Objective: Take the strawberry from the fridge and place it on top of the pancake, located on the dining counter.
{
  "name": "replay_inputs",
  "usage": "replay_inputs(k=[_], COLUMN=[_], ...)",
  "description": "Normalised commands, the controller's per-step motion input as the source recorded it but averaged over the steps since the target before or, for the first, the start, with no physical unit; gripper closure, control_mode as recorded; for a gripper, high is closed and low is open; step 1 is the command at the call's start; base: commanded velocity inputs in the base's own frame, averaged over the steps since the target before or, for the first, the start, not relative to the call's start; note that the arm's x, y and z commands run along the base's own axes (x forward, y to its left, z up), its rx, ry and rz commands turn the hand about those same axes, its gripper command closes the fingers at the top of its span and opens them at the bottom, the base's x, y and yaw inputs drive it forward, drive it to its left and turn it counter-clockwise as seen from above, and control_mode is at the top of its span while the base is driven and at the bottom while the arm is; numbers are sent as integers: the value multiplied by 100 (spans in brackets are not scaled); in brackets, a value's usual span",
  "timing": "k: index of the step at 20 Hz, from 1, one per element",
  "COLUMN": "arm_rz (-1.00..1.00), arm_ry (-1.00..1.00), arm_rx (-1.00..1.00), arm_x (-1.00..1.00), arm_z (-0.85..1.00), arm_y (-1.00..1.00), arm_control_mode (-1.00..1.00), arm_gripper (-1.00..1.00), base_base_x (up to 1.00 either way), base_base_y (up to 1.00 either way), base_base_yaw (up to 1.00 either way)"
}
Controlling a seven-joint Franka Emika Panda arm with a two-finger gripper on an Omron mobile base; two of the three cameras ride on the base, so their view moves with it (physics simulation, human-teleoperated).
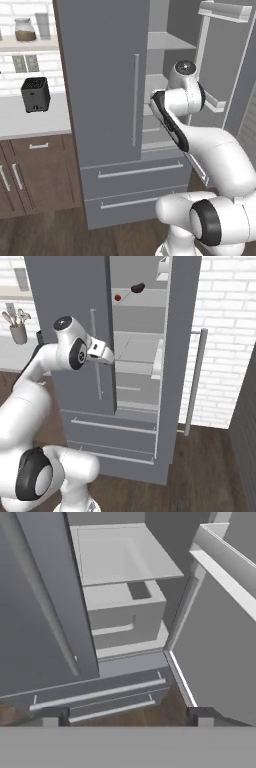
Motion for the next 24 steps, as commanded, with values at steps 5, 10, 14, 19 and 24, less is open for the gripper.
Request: replay_inputs(k=[5,10,14,19,24], arm_rz=[0,0,0,0,0], arm_ry=[2,0,0,0,0], arm_rx=[0,1,0,0,1], arm_x=[66,65,69,66,63], arm_z=[-1,-13,-13,-18,-26], arm_y=[59,21,27,21,19], arm_control_mode=[-100,-100,-100,-100,-100], arm_gripper=[-100,-100,-100,-100,-100], base_base_x=[0,0,0,0,0], base_base_y=[0,0,0,0,0], base_base_yaw=[0,0,0,0,0])
